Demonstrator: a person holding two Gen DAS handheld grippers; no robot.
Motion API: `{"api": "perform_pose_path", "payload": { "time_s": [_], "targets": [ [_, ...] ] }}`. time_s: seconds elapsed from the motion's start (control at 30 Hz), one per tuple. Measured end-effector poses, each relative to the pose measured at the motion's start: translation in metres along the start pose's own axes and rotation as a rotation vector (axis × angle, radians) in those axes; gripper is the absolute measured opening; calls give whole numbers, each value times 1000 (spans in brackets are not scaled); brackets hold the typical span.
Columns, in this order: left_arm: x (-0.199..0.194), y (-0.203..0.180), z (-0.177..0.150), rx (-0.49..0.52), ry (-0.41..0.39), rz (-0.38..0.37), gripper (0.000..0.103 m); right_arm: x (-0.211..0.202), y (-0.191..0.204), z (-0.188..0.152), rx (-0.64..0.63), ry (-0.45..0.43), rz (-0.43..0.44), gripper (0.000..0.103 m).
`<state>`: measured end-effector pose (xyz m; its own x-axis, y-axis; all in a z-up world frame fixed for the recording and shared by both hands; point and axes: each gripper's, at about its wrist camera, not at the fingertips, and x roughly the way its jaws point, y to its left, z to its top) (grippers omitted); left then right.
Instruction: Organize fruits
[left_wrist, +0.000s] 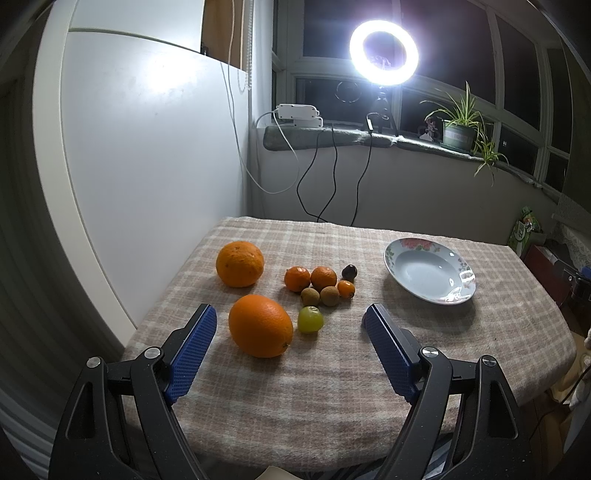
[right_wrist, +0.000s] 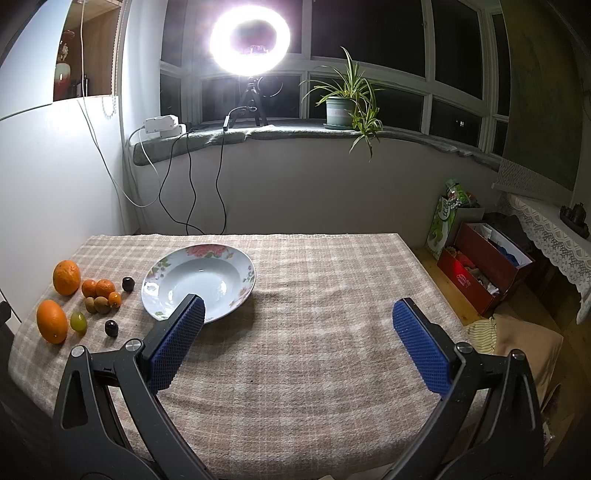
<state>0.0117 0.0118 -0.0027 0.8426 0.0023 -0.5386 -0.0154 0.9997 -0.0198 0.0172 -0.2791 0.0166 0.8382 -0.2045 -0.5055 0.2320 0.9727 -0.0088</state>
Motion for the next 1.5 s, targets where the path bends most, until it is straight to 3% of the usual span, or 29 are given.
{"api": "perform_pose_path", "payload": {
  "time_s": [0.67, 0.93, 1.17, 1.5],
  "targets": [
    [12, 6, -7, -18, 27, -5, 83, 11, 7, -3, -15, 32, 1, 103],
    [27, 22, -13, -60, 62, -11, 83, 25, 21, -5, -47, 50, 51, 103],
    [38, 41, -20, -115, 94, -33, 83, 38, 42, -10, -82, 85, 176, 103],
    [61, 68, -30, -235, 162, -132, 82, 60, 111, 5, -131, 194, 564, 103]
  ]
}}
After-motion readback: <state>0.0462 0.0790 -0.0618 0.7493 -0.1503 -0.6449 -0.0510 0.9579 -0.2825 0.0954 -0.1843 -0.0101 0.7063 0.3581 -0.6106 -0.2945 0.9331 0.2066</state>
